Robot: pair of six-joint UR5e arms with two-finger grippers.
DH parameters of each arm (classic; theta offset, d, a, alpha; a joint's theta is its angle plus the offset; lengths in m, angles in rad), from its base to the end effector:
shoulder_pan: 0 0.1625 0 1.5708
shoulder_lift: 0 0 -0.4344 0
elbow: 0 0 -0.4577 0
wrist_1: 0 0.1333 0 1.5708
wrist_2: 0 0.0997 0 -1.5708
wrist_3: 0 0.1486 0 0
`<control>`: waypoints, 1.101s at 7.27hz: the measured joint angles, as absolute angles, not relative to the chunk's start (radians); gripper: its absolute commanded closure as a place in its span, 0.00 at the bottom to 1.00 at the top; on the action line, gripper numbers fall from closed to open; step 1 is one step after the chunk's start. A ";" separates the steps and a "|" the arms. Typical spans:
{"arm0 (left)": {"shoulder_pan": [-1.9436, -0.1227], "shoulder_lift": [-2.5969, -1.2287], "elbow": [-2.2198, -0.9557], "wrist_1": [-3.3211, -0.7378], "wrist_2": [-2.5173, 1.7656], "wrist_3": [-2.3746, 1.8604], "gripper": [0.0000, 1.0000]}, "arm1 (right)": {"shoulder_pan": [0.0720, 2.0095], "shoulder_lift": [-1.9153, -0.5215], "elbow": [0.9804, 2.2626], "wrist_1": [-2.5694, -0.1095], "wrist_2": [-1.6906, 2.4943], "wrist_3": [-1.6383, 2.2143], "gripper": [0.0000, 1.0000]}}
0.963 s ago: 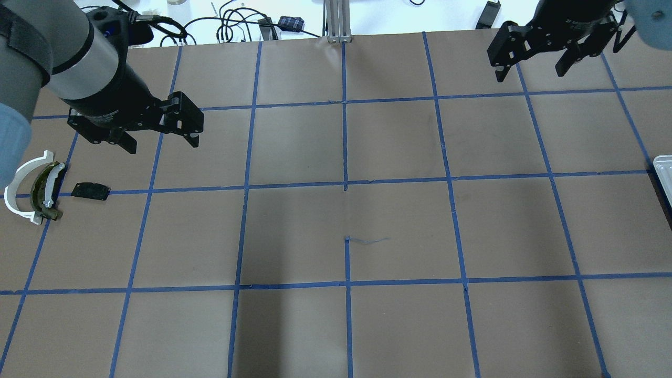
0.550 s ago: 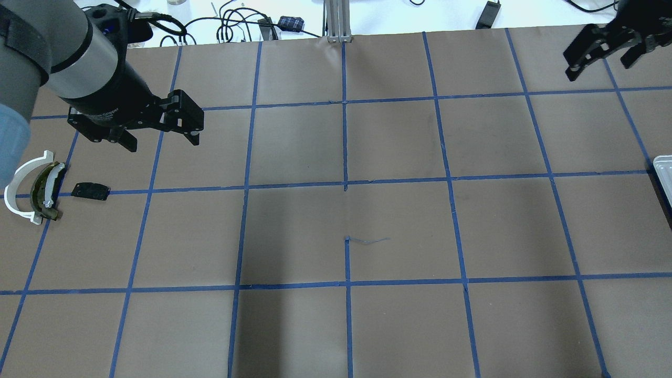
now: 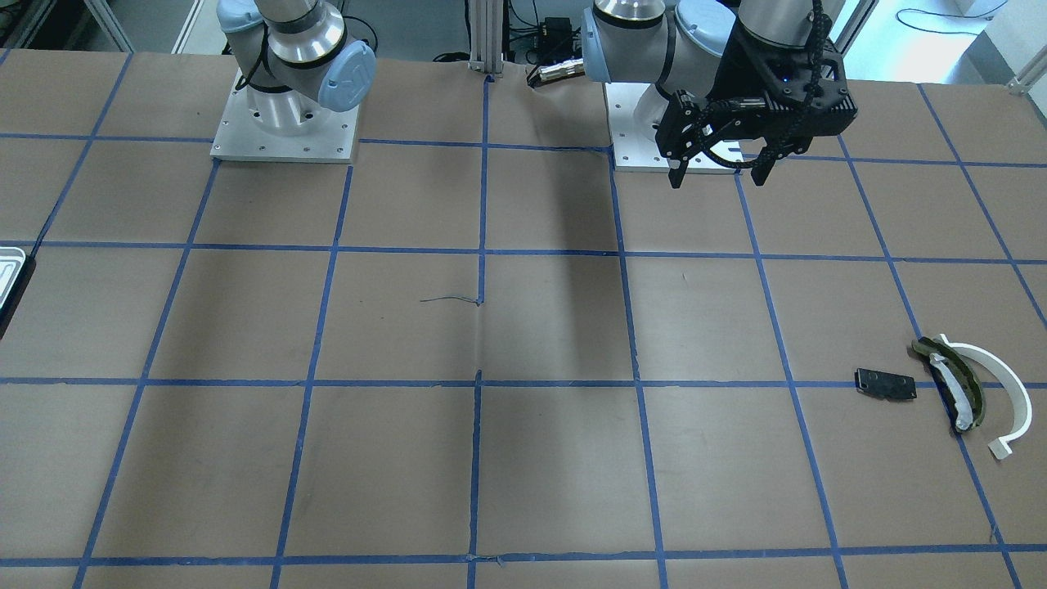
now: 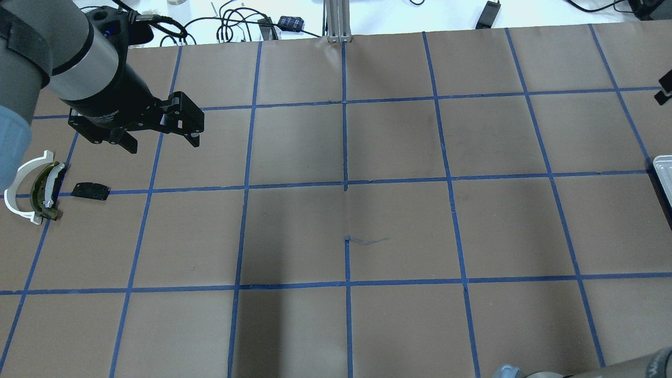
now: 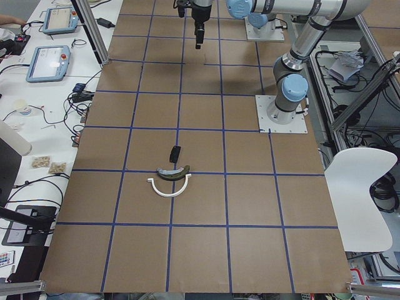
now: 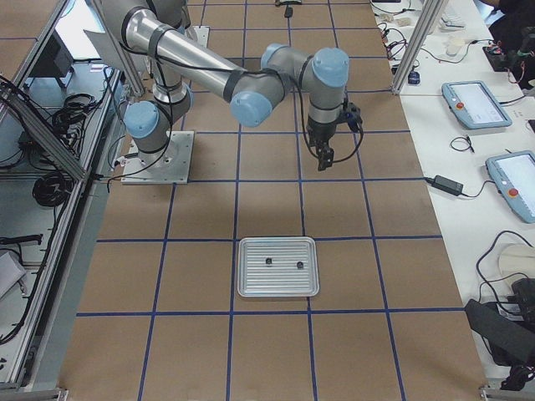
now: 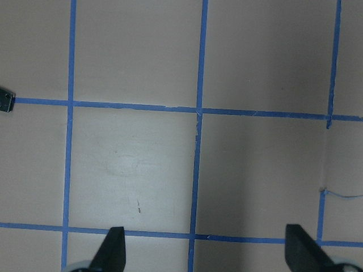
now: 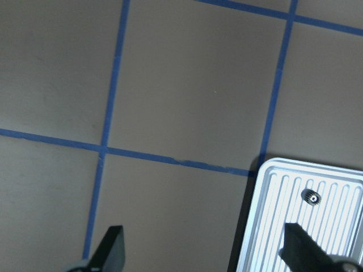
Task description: Place bearing gear from tray to pile
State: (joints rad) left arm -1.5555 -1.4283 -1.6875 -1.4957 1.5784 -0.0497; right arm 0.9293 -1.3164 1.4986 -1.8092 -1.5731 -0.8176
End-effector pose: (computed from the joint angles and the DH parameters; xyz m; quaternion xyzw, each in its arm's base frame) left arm -0.1244 -0.5120 0.4665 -0.0326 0.9982 -0.0505 0.0029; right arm -0.2928 -0.6142 0.3572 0.0879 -0.9957 0.0202 0.0196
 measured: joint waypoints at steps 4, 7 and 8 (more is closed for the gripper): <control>-1.555 -1.428 -1.687 -1.496 1.578 -0.044 0.00 | 0.754 -1.093 1.512 -2.006 -1.524 -0.968 0.00; -1.555 -1.427 -1.689 -1.496 1.578 -0.043 0.00 | 0.701 -0.945 1.506 -2.141 -1.464 -1.035 0.00; -1.555 -1.427 -1.689 -1.495 1.579 -0.043 0.00 | 0.694 -0.929 1.510 -2.153 -1.469 -1.039 0.05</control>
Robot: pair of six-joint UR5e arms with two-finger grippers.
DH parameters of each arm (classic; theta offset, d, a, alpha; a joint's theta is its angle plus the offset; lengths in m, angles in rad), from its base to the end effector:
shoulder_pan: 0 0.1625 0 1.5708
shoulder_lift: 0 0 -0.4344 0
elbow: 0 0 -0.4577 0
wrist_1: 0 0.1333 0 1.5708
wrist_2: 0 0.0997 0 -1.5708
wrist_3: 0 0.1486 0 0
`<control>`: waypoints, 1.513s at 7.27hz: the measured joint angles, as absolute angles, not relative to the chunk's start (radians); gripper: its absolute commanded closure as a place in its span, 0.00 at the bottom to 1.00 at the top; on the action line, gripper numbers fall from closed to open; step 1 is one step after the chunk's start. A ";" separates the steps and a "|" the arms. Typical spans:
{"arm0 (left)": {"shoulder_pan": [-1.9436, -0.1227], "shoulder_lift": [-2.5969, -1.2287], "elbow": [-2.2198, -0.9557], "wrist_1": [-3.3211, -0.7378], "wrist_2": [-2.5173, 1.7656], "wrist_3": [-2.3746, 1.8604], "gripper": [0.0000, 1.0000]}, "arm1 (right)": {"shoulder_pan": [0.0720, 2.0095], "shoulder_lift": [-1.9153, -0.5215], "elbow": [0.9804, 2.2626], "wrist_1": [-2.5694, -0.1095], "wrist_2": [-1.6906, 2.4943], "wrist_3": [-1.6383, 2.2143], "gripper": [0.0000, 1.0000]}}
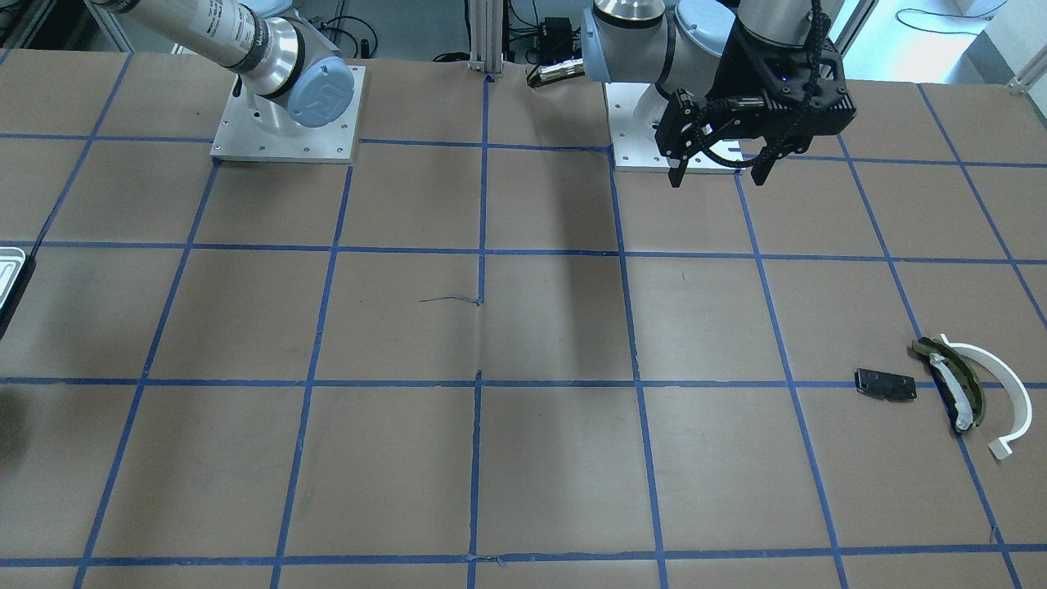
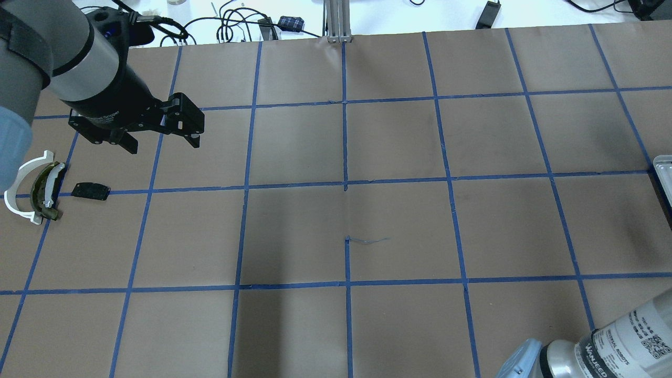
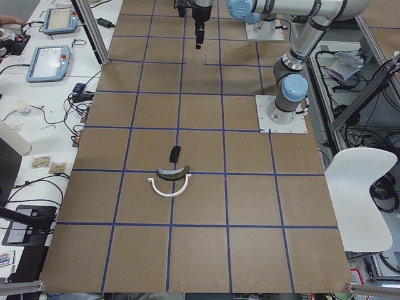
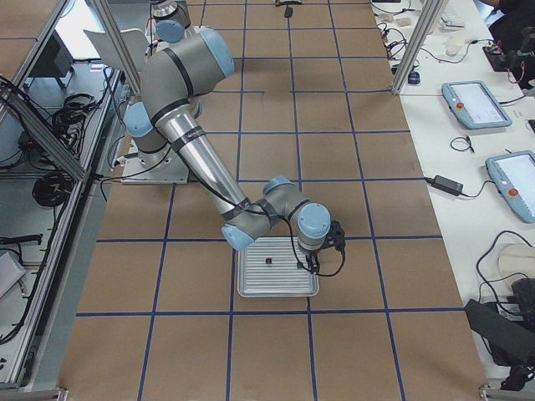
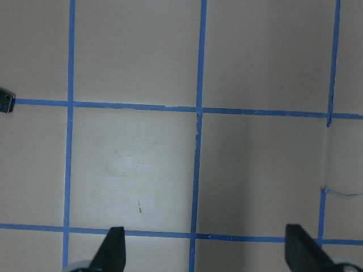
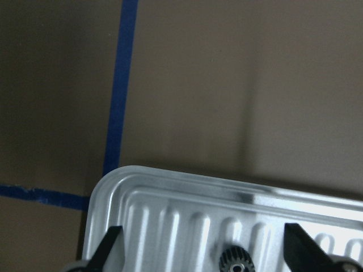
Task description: Place bearing gear from tray to pile
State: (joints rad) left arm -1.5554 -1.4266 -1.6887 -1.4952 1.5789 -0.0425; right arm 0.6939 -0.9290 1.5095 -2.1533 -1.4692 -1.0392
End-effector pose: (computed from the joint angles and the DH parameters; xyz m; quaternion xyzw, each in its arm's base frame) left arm -0.1242 -0.5114 0.4667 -0.0291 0.9983 -0.0510 0.0034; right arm -0.4761 -0.5891 0.1118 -0.0810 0.9954 -0.0421 0.0284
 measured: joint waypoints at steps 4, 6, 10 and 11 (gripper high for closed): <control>-1.555 -1.424 -1.691 -1.494 1.576 -0.041 0.00 | 0.678 -0.922 1.519 -2.156 -1.522 -1.032 0.17; -1.555 -1.425 -1.691 -1.494 1.578 -0.042 0.00 | 0.669 -0.924 1.520 -2.153 -1.544 -1.029 0.56; -1.555 -1.422 -1.688 -1.494 1.578 -0.050 0.00 | 0.667 -0.921 1.515 -2.152 -1.554 -1.016 0.85; -1.555 -1.422 -1.688 -1.494 1.578 -0.051 0.00 | 0.667 -0.921 1.515 -2.152 -1.553 -1.011 0.85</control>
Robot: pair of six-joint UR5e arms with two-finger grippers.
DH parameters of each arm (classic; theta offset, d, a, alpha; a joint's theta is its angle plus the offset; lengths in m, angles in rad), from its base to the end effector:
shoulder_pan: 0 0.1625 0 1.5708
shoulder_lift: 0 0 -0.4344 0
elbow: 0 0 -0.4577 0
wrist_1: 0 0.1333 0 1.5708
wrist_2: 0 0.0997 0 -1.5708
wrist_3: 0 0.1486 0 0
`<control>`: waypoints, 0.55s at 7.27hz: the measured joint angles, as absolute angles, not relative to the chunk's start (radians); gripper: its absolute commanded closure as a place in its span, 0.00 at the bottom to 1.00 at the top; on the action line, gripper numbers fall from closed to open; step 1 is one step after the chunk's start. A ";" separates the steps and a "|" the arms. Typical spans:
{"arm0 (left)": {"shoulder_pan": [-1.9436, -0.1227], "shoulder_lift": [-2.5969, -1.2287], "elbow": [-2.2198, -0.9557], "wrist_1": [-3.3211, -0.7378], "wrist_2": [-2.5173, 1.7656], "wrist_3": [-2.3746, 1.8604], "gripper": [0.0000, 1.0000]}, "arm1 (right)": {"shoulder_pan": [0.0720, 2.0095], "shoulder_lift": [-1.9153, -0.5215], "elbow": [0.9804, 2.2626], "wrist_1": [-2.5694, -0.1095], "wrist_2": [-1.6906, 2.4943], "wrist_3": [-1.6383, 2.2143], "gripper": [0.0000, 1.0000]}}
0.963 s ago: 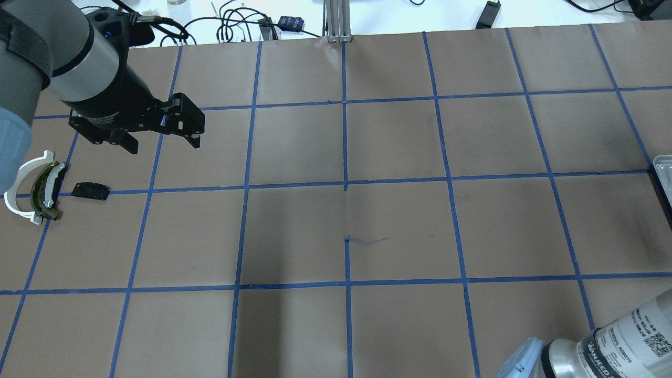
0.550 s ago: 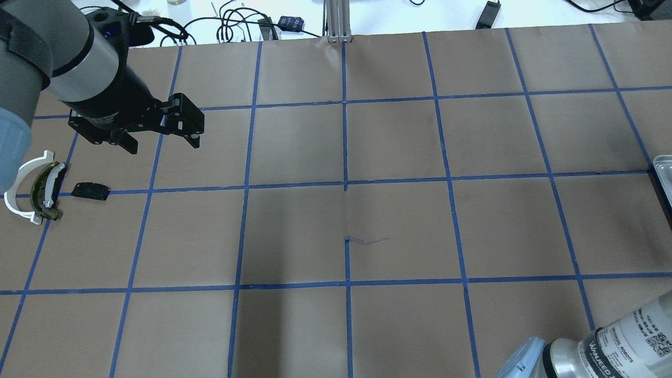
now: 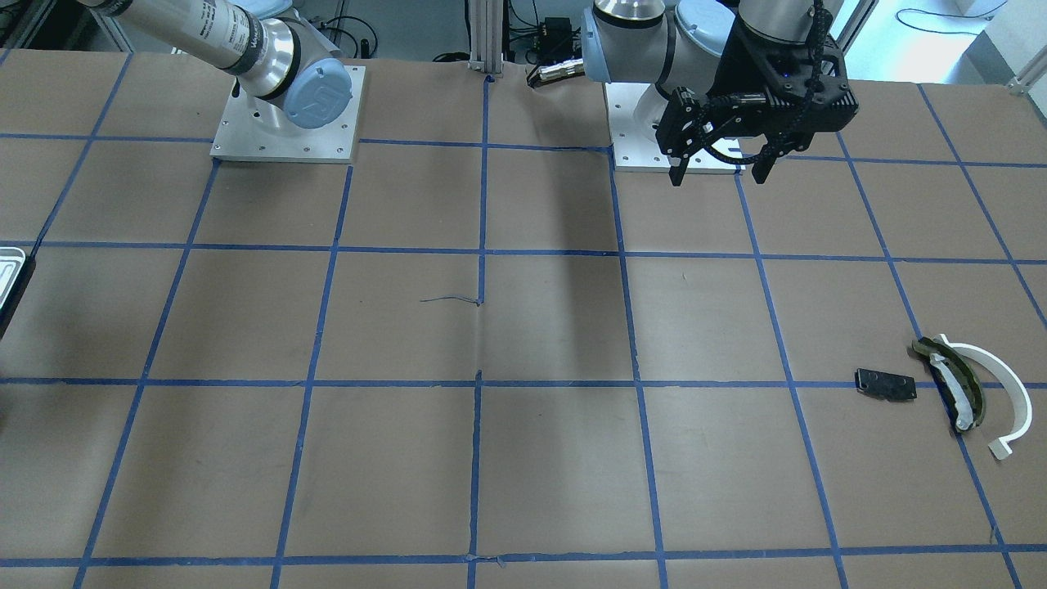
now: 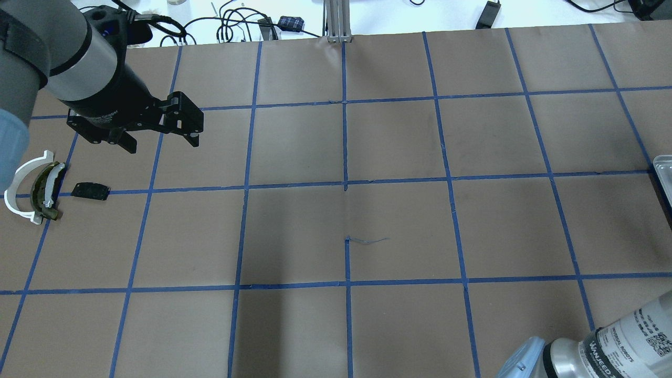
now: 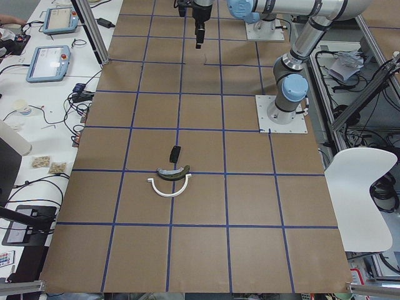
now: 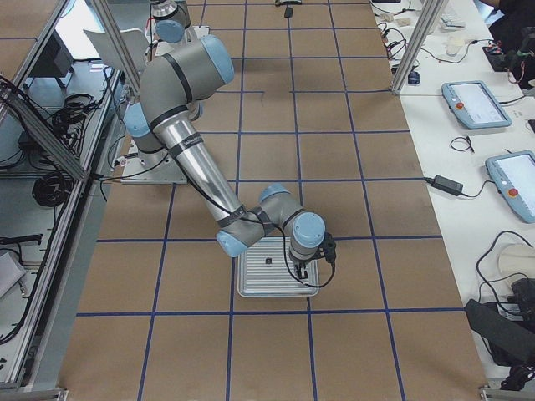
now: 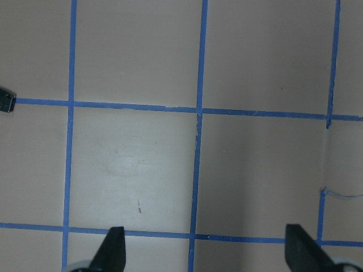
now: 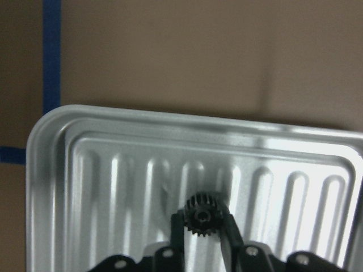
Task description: Place bearing gear from tray to pile
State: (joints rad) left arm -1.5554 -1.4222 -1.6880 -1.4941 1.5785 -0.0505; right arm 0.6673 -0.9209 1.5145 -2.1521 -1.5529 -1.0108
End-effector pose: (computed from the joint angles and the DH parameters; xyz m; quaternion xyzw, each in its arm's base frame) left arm -0.1243 -0.5103 0.4695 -0.0331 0.9980 -0.0541 0.0029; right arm -0.4972 -0.5648 0.1025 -0.0536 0.9985 -0.0038 0.0102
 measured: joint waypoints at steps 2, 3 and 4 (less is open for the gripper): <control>-1.555 -1.422 -1.688 -1.494 1.578 -0.051 0.00 | 0.669 -0.934 1.508 -2.143 -1.552 -0.997 0.85; -1.555 -1.422 -1.689 -1.494 1.578 -0.051 0.00 | 0.676 -0.963 1.505 -2.118 -1.551 -0.980 0.85; -1.555 -1.422 -1.689 -1.494 1.578 -0.051 0.00 | 0.693 -1.009 1.505 -2.074 -1.547 -0.953 0.85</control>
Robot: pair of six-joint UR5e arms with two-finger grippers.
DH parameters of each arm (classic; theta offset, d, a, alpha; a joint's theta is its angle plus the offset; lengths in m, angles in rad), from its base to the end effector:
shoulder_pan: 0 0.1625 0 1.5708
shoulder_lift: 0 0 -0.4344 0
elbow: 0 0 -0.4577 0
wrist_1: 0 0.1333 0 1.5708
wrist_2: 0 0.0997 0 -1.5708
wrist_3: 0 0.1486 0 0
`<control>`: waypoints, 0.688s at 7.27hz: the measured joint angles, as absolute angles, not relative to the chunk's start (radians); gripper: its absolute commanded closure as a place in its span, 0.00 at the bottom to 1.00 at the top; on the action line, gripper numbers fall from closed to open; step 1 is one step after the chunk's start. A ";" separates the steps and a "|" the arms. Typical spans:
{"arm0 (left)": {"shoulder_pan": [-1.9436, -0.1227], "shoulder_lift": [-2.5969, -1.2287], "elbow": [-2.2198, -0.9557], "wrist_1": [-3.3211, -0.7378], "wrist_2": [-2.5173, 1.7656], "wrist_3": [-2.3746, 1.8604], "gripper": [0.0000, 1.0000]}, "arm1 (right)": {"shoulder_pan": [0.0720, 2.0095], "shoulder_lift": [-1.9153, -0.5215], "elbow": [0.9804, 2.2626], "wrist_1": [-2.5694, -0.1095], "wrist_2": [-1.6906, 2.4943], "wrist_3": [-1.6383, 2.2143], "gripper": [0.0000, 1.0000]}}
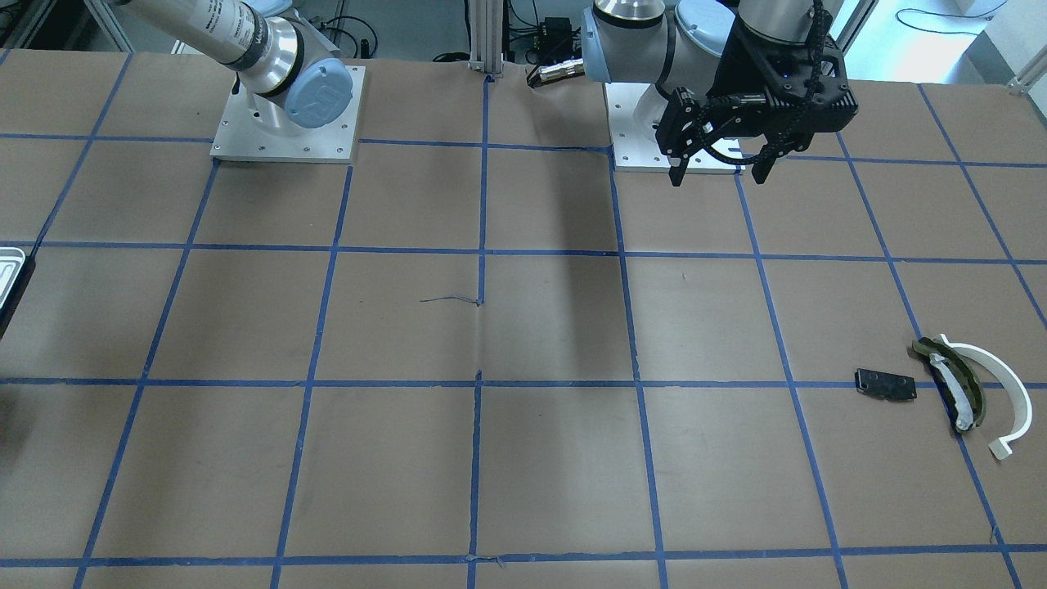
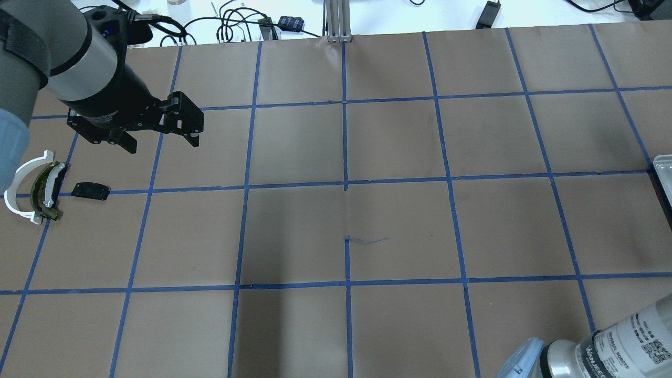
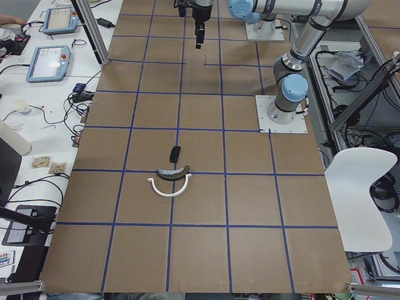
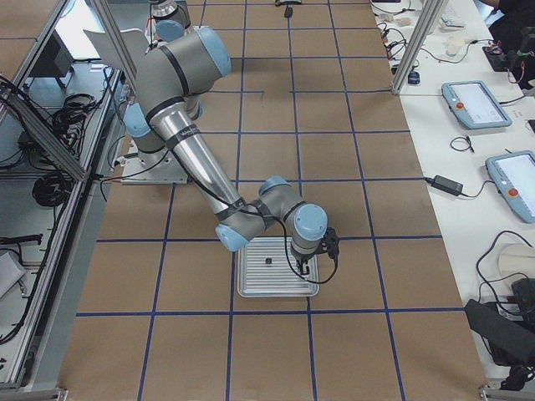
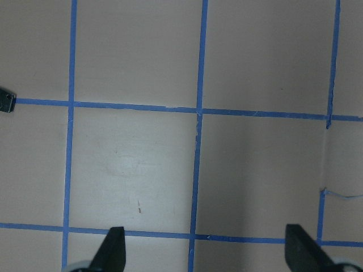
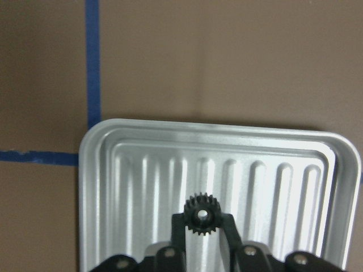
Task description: Place bearing gear from tray to pile
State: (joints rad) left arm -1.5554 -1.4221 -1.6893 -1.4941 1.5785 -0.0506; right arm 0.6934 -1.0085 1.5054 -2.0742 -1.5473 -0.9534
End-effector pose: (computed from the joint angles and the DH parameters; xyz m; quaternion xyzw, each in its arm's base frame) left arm -0.1243 -0.5101 0.4688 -0.0332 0.9980 -0.0535 0.0029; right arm -0.4775 -0.5747 0.1639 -0.0380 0.9992 -0.0113 0.0046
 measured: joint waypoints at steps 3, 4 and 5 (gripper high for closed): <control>-1.555 -1.420 -1.691 -1.494 1.577 -0.047 0.00 | 0.870 -1.167 1.522 -1.931 -1.554 -0.772 0.84; -1.555 -1.421 -1.691 -1.494 1.578 -0.044 0.00 | 0.945 -1.206 1.531 -1.890 -1.555 -0.680 0.84; -1.555 -1.422 -1.691 -1.494 1.579 -0.046 0.00 | 1.016 -1.239 1.536 -1.849 -1.554 -0.580 0.84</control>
State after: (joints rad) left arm -1.5546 -1.4225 -1.6914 -1.4941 1.5787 -0.0455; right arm 1.0160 -1.2386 1.5358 -1.8488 -1.5542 -0.5804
